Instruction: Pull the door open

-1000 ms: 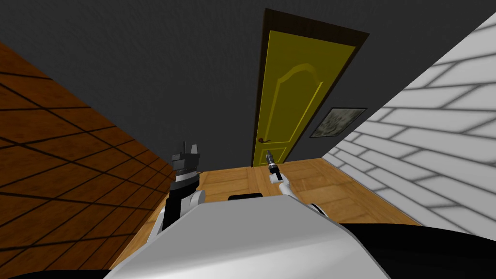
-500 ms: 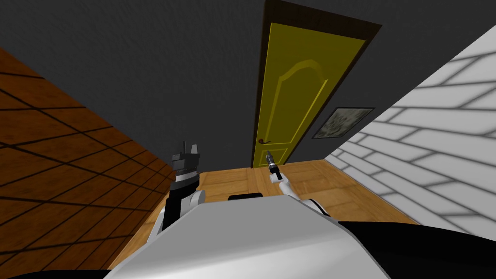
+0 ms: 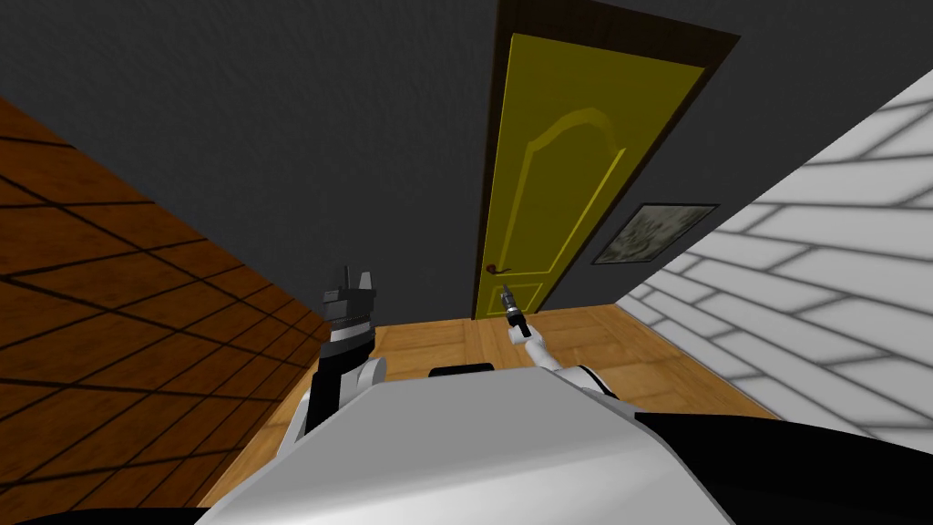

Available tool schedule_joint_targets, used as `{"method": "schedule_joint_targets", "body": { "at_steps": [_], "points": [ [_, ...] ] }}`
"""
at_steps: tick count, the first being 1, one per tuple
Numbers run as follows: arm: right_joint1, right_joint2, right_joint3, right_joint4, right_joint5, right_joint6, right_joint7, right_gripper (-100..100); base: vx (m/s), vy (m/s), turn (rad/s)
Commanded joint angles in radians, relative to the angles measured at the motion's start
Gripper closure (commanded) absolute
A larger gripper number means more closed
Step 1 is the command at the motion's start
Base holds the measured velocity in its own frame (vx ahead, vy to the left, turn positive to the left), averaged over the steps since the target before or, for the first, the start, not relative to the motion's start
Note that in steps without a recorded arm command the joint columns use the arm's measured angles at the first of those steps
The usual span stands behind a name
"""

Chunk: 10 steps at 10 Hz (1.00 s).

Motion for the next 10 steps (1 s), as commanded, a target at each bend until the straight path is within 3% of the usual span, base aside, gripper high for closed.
{"method": "schedule_joint_targets", "body": {
  "at_steps": [1, 7, 10],
  "points": [
    [-0.021, -0.005, 0.002, 0.046, -0.001, -0.010, -0.007, -100, 0.085, -0.058, 0.028],
    [-0.081, -0.022, 0.008, 0.175, -0.005, -0.034, -0.028, -100, 0.076, -0.040, 0.024],
    [-0.096, -0.026, 0.009, 0.208, -0.005, -0.039, -0.033, -100, 0.050, -0.029, 0.013]
  ]
}}
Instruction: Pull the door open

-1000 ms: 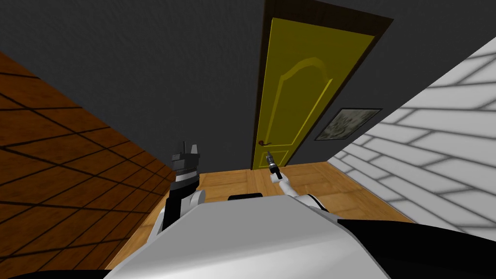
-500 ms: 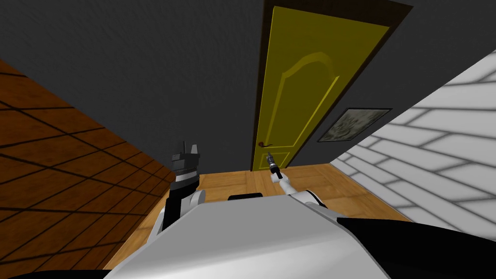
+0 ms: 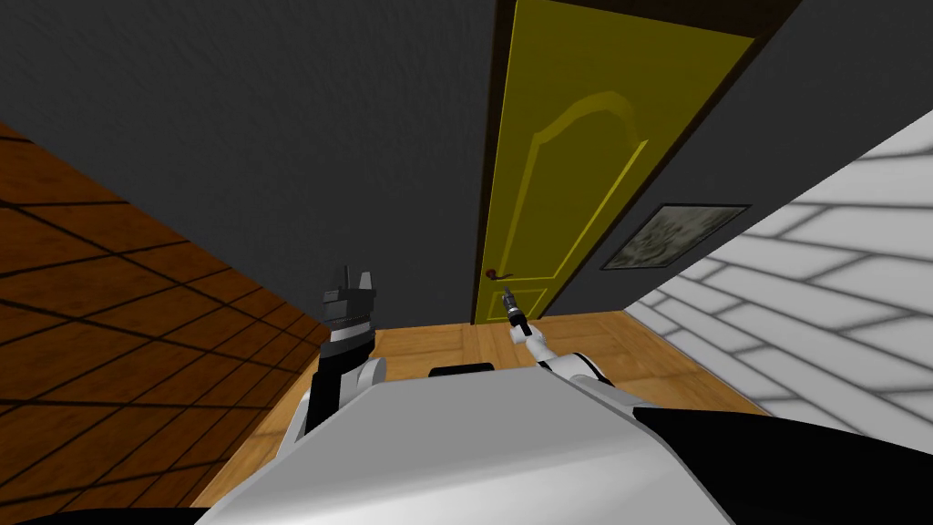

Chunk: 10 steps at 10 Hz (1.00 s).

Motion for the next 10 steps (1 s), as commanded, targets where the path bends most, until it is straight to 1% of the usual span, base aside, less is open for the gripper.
{"method": "schedule_joint_targets", "body": {
  "at_steps": [1, 2, 3, 4, 5, 6, 7, 9, 10],
  "points": [
    [0.000, 0.000, 0.000, 0.000, 0.000, 0.000, 0.000, -100, 0.025, -0.017, 0.006],
    [0.007, -0.014, -0.004, 0.005, -0.003, -0.007, -0.010, -100, 0.055, 0.027, 0.153],
    [0.019, -0.036, -0.010, 0.013, -0.009, -0.019, -0.027, -100, 0.152, 0.072, 0.120],
    [0.019, -0.036, -0.010, 0.007, -0.009, -0.019, -0.027, -100, 0.149, 0.044, 0.055],
    [0.019, -0.036, -0.010, 0.013, -0.009, -0.019, -0.027, -100, 0.074, 0.020, -0.004],
    [0.036, -0.066, -0.019, 0.022, -0.017, -0.035, -0.049, -100, 0.119, 0.054, 0.172],
    [0.047, -0.087, -0.025, 0.029, -0.022, -0.047, -0.064, -100, 0.200, 0.098, 0.215],
    [0.047, -0.087, -0.025, 0.029, -0.022, -0.047, -0.064, -100, 0.101, 0.035, 0.024],
    [0.065, -0.118, -0.034, 0.040, -0.030, -0.063, -0.087, -100, 0.095, 0.011, 0.202]
  ]
}}
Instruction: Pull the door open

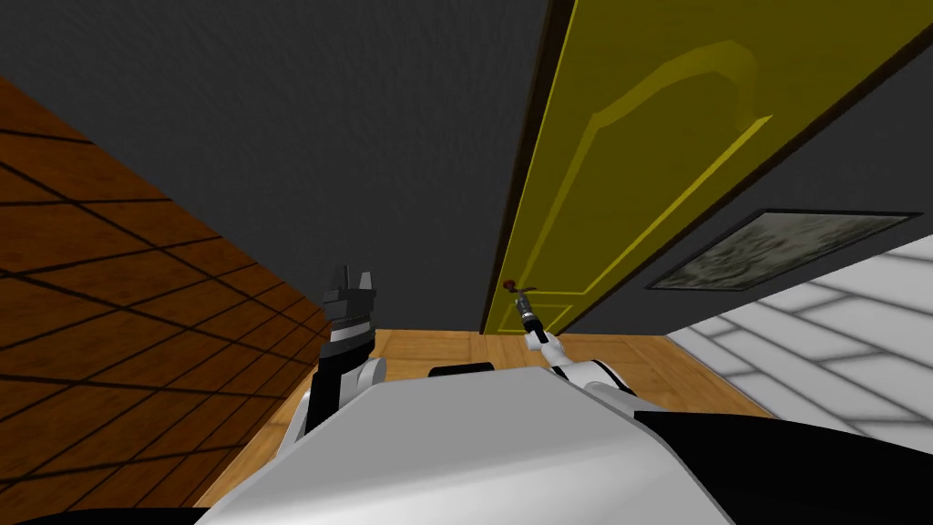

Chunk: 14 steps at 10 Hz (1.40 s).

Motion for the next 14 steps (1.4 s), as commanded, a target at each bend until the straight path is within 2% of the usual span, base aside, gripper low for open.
{"method": "schedule_joint_targets", "body": {
  "at_steps": [1, 3, 4, 6, 7, 12, 14],
  "points": [
    [0.011, -0.031, -0.010, 0.023, -0.008, -0.022, -0.025, -100, 0.191, 0.016, 0.212],
    [0.011, -0.031, -0.010, 0.023, -0.008, -0.022, -0.025, -100, 0.105, 0.025, 0.005],
    [0.025, -0.058, -0.017, 0.032, -0.015, -0.037, -0.045, -100, 0.113, 0.006, 0.127],
    [0.014, -0.055, -0.015, 0.046, -0.014, -0.043, -0.044, -100, 0.093, -0.002, 0.050],
    [0.014, -0.055, -0.015, 0.046, -0.014, -0.043, -0.044, 100, -0.007, 0.000, -0.006],
    [0.014, -0.055, -0.015, 0.046, -0.014, -0.043, -0.044, 100, -0.008, -0.002, 0.000],
    [0.023, -0.061, -0.008, 0.041, -0.004, -0.048, -0.059, 100, -0.148, -0.043, 0.116]
  ]
}}
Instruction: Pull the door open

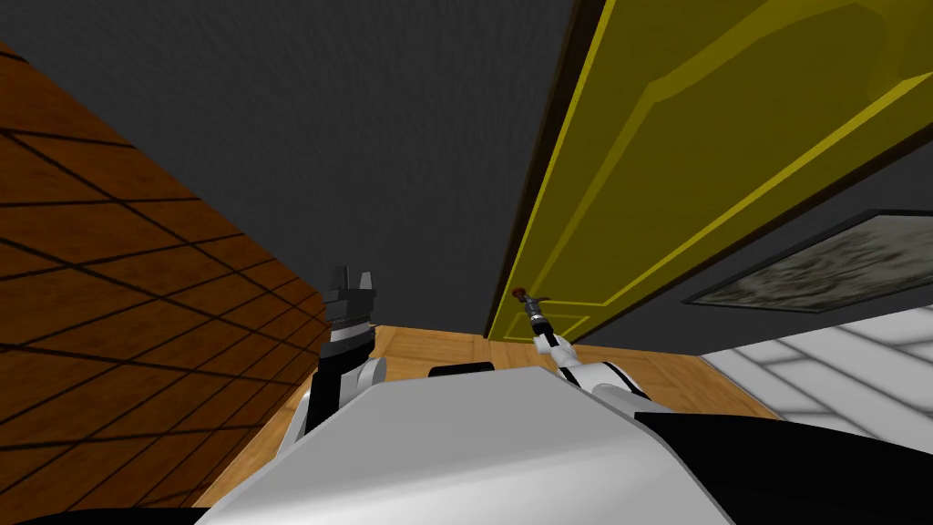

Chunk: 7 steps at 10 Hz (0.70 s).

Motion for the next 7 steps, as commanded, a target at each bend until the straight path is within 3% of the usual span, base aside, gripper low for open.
{"method": "schedule_joint_targets", "body": {
  "at_steps": [1, 7],
  "points": [
    [0.008, 0.000, 0.009, 0.000, 0.010, -0.008, -0.011, 100, -0.218, -0.068, 0.112],
    [0.035, -0.022, 0.036, -0.023, 0.044, -0.032, -0.061, 100, -0.191, -0.083, 0.135]
  ]
}}
